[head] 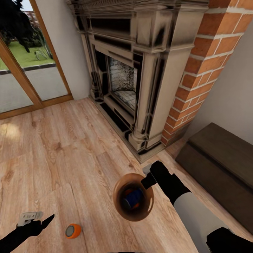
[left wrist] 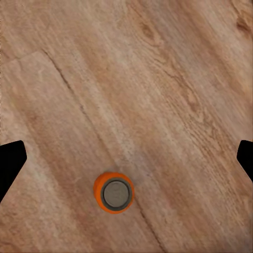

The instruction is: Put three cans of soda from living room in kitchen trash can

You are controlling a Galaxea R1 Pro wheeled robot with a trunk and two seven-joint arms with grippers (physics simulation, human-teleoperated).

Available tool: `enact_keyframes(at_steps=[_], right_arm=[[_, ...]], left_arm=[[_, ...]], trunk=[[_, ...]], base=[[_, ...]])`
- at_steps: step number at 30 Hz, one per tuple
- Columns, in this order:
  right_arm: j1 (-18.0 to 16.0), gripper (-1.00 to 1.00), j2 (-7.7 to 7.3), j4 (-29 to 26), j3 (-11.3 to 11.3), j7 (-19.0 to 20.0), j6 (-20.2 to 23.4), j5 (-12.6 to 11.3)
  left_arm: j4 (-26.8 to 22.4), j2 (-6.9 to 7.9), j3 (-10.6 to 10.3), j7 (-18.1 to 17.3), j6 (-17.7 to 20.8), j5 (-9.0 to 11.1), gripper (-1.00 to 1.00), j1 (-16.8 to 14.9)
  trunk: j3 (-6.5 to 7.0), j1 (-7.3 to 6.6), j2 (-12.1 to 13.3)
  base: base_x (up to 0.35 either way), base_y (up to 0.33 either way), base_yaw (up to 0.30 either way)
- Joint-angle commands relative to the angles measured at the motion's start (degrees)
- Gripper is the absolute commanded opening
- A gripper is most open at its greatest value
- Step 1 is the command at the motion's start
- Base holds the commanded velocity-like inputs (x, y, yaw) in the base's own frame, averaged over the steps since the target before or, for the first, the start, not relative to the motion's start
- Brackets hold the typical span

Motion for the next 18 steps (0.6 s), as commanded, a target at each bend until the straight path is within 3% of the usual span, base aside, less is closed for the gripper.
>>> enact_keyframes(at_steps=[1,8,18], right_arm=[[-0.01,-1.00,0.03,0.00,0.00,0.23,0.33,-1.44],[0.03,-1.00,0.10,0.03,0.30,0.20,0.37,-1.44],[0.08,-1.00,0.14,0.07,0.47,-0.44,0.37,-1.44]], left_arm=[[0.01,0.00,0.00,0.00,0.00,0.02,1.00,0.00],[0.03,0.00,0.00,-0.30,0.00,0.07,1.00,-0.05],[0.03,0.00,0.00,-0.36,0.00,0.07,1.00,-0.02]], trunk=[[0.00,0.00,0.00],[0.00,0.00,0.00],[0.00,0.00,0.00]], base=[[0.020,-0.016,0.001],[0.006,-0.005,0.036],[0.000,0.000,0.228]])
